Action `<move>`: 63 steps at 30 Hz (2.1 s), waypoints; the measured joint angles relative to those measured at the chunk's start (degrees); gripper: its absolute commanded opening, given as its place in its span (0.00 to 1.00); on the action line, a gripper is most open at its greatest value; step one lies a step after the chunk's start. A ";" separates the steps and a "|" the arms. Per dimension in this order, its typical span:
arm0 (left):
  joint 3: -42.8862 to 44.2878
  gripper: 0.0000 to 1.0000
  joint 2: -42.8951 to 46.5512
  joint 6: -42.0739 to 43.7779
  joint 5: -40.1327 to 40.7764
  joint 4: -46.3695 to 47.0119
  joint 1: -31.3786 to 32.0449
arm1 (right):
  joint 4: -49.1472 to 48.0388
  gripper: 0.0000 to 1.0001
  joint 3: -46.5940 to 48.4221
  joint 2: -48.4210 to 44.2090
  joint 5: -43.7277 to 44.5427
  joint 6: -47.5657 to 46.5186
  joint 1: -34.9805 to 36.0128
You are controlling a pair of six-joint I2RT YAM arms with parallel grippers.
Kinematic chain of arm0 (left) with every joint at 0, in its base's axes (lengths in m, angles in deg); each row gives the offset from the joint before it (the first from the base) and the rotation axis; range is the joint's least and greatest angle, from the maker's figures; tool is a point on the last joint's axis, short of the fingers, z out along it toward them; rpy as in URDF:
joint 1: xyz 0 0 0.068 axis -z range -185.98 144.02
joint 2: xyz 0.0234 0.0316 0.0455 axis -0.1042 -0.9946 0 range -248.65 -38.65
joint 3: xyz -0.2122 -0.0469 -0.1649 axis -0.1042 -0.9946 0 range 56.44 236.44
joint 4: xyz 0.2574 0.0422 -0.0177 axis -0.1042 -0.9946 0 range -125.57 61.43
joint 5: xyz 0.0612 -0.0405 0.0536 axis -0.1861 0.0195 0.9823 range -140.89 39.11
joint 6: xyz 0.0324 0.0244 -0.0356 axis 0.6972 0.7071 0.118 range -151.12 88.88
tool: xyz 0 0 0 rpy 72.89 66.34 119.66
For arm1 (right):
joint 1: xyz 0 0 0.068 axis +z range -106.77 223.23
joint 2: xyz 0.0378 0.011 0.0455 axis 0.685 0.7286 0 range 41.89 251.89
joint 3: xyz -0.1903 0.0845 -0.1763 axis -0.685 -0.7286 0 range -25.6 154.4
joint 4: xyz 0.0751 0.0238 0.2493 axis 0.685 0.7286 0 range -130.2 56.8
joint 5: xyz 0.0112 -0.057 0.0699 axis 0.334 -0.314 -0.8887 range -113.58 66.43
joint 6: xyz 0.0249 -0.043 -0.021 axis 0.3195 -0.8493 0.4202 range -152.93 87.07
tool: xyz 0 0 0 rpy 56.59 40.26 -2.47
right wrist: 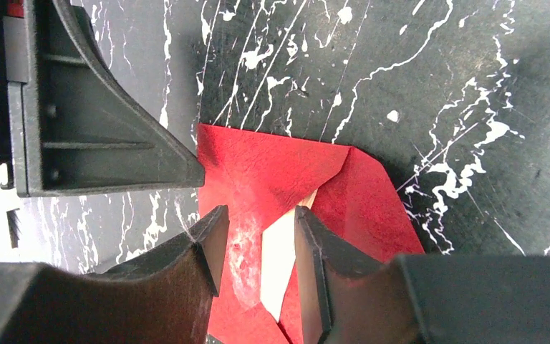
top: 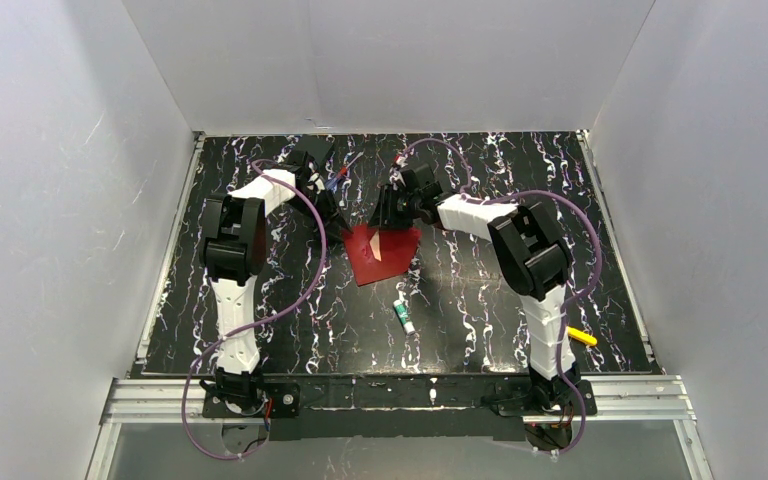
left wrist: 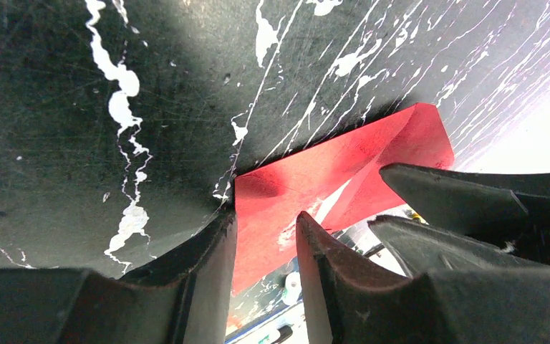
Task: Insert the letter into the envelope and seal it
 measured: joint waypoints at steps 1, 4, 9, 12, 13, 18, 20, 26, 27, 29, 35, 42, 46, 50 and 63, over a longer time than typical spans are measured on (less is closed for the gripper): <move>0.00 0.35 0.00 -0.07 -0.02 0.07 0.02 | 0.24 0.44 0.00 -0.37 0.00 0.00 -0.02; 0.00 0.35 0.00 -0.22 -0.04 0.20 0.09 | 0.94 0.40 0.00 -0.68 -0.11 0.26 -0.11; -0.04 0.35 0.00 -0.57 0.15 0.15 0.11 | 4.20 0.39 -0.09 -0.68 0.00 0.92 -0.09; -0.24 0.35 0.00 -0.98 0.09 0.42 0.07 | 5.57 0.39 -0.09 -0.63 -0.04 1.14 -0.09; -0.35 0.35 0.00 -1.18 -0.04 0.57 0.07 | 5.68 0.39 -0.09 -0.57 -0.13 1.14 -0.09; -0.76 0.35 0.00 -1.97 -0.94 1.22 0.04 | 5.20 0.40 0.04 0.55 -1.88 1.84 -0.24; -0.79 0.36 0.00 -2.14 -1.09 1.29 0.00 | 4.90 0.40 0.37 0.94 -2.75 2.16 -0.35; -0.79 0.38 0.00 -2.34 -1.84 1.44 -0.07 | 4.35 0.40 1.62 2.21 -4.59 2.23 -0.37; -0.79 0.38 0.00 -2.32 -1.88 1.44 -0.07 | 4.17 0.40 1.68 2.32 -4.79 2.25 -0.39; -0.79 0.40 0.00 -2.32 -2.12 1.46 -0.20 | 3.89 0.41 1.77 2.43 -5.03 2.25 -0.42; -0.79 0.47 0.00 -2.27 -3.06 1.97 -0.28 | 3.58 0.47 1.84 2.47 -5.42 2.29 -0.42; -0.98 0.50 -0.42 -2.40 -6.82 8.26 -0.83 | 3.63 0.53 1.90 2.19 -5.81 2.25 -0.48; -2.38 0.53 -0.63 -4.46 -9.01 13.27 -1.33 | 3.80 0.54 1.68 1.88 -5.27 2.62 -0.94; -2.43 0.58 -0.52 -4.79 -8.28 13.42 -1.05 | 3.76 0.54 1.33 1.55 -4.24 2.84 -2.03; -2.64 0.98 9.99 6.21 7.78 3.39 -5.44 | 11.26 0.67 0.85 -5.77 -1.64 -3.32 -4.15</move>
